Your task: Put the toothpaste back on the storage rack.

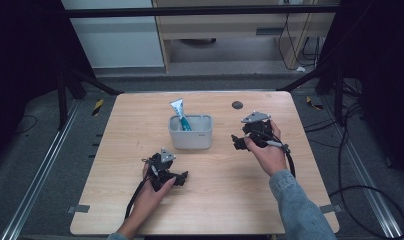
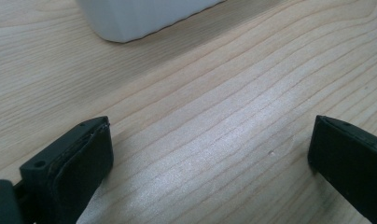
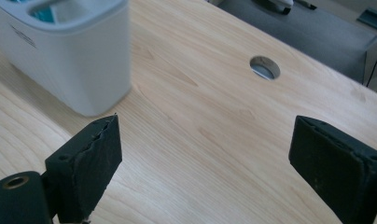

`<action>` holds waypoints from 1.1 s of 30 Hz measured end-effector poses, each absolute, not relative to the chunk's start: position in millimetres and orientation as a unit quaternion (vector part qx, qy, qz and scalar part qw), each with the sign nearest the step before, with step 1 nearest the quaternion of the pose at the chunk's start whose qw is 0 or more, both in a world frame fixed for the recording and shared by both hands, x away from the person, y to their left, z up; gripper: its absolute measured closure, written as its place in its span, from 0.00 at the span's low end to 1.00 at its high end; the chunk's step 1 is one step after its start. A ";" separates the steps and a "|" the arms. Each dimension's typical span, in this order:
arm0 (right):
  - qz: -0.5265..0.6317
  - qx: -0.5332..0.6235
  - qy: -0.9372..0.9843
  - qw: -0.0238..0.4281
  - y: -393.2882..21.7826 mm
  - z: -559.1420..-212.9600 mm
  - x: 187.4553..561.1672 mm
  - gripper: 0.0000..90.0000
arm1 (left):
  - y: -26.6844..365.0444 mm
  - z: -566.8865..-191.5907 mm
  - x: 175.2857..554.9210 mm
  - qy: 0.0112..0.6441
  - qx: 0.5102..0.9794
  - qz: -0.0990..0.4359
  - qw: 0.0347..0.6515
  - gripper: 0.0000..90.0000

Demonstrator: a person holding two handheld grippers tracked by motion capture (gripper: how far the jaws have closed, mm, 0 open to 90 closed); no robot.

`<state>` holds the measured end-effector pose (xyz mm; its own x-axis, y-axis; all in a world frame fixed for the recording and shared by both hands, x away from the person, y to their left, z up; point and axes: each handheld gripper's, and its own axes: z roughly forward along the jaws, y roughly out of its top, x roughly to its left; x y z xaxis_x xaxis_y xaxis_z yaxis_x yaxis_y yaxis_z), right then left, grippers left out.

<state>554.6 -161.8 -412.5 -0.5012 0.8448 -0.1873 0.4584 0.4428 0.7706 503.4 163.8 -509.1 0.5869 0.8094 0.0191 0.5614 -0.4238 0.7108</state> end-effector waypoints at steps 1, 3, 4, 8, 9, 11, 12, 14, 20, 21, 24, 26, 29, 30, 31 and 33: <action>0.334 0.412 0.798 0.287 -164.8 -415.0 554.6 0.11 | 163.8 -509.2 503.3 0.416 0.824 0.183 0.339 0.00; 0.333 0.431 0.790 0.283 -178.4 -427.5 555.3 0.11 | 163.8 -509.2 503.3 0.416 0.824 0.183 0.339 0.00; 0.333 0.431 0.790 0.283 -178.4 -427.5 555.3 0.11 | 163.8 -509.2 503.3 0.416 0.824 0.183 0.339 0.00; 0.327 0.450 0.783 0.278 -194.2 -444.4 555.4 0.11 | 163.6 -509.2 503.0 0.416 0.824 0.182 0.340 0.00; 0.322 0.461 0.780 0.274 -201.1 -452.8 555.0 0.11 | 163.6 -509.2 502.9 0.416 0.824 0.182 0.340 0.00; 0.317 0.470 0.779 0.269 -207.3 -460.9 554.8 0.12 | 163.4 -509.3 502.7 0.416 0.823 0.182 0.340 0.00; 0.317 0.470 0.779 0.269 -207.3 -460.9 554.8 0.12 | 163.4 -509.3 502.7 0.416 0.823 0.182 0.340 0.00; 0.315 0.476 0.777 0.266 -213.5 -468.2 554.1 0.13 | 163.4 -509.3 502.6 0.416 0.823 0.182 0.341 0.00; 0.317 0.499 0.763 0.260 -230.1 -483.9 551.8 0.13 | 163.4 -509.3 502.4 0.415 0.824 0.182 0.340 0.00; 0.318 0.503 0.760 0.260 -232.2 -485.3 551.8 0.13 | 163.5 -509.2 502.4 0.414 0.825 0.182 0.340 0.00; 0.313 0.513 0.755 0.262 -240.1 -489.7 552.2 0.12 | 163.4 -509.3 502.4 0.415 0.824 0.182 0.340 0.00; 0.315 0.522 0.748 0.263 -244.8 -492.5 552.2 0.12 | 163.6 -509.2 502.4 0.414 0.825 0.182 0.340 0.00; 0.311 0.532 0.742 0.264 -251.8 -499.1 551.7 0.12 | 163.5 -509.2 502.4 0.414 0.825 0.182 0.340 0.00; 0.311 0.534 0.740 0.265 -252.8 -500.4 551.5 0.12 | 163.5 -509.2 502.4 0.414 0.825 0.182 0.339 0.00; 0.311 0.535 0.740 0.264 -254.1 -502.0 551.7 0.11 | 163.5 -509.1 502.3 0.414 0.825 0.182 0.339 0.00; 0.308 0.539 0.738 0.262 -255.2 -505.0 552.1 0.11 | 163.5 -509.2 502.2 0.414 0.825 0.182 0.340 0.00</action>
<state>552.1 -255.2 -505.0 -0.2805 0.9583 -0.0546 0.6351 0.2280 0.7380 502.2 163.5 -509.2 0.5912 0.8063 0.0194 0.5590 -0.4270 0.7108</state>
